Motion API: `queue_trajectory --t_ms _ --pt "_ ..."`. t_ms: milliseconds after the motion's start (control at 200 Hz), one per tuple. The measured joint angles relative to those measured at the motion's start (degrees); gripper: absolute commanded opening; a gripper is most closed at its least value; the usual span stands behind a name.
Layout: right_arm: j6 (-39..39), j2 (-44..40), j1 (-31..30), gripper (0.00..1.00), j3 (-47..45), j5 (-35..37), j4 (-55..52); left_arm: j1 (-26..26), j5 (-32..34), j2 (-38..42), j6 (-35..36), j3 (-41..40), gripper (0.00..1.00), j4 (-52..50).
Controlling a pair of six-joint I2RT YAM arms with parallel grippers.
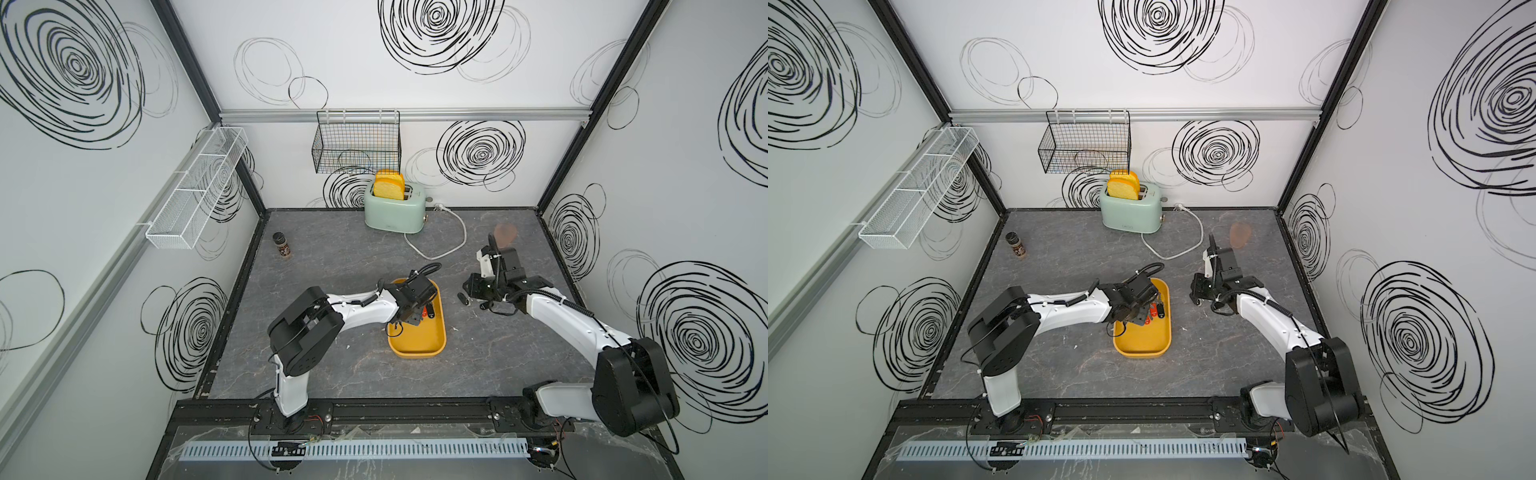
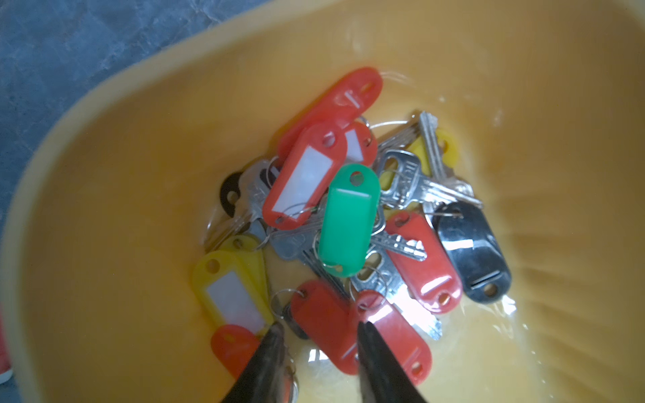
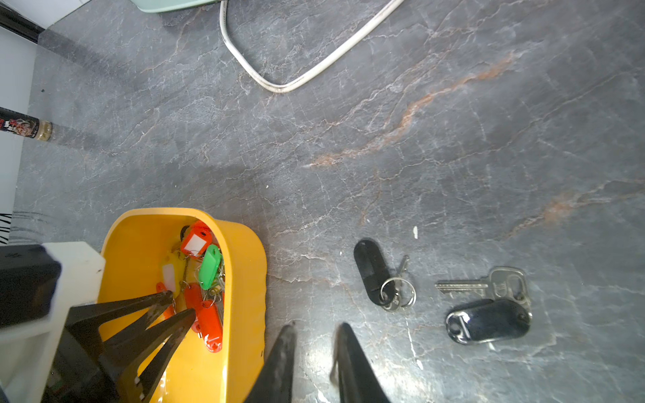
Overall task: Take the keys out of the storage box
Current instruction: Pick up the key from the storage box.
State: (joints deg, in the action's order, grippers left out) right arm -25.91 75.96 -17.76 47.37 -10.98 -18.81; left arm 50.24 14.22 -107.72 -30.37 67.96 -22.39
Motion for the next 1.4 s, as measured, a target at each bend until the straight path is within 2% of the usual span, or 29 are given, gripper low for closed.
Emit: queue_trajectory --t_ms 460,980,1401 --pt "0.0 -0.28 0.0 0.25 -0.57 -0.24 0.02 -2.01 -1.42 -1.64 0.35 3.65 0.42 0.26" --pt "0.0 -0.28 0.0 0.25 -0.57 -0.42 0.04 -2.43 -3.21 -4.46 0.44 3.78 0.42 0.96" --pt "0.0 -0.28 0.0 0.25 -0.57 -0.48 0.07 -4.04 -4.9 -5.88 0.94 5.27 0.27 2.12"
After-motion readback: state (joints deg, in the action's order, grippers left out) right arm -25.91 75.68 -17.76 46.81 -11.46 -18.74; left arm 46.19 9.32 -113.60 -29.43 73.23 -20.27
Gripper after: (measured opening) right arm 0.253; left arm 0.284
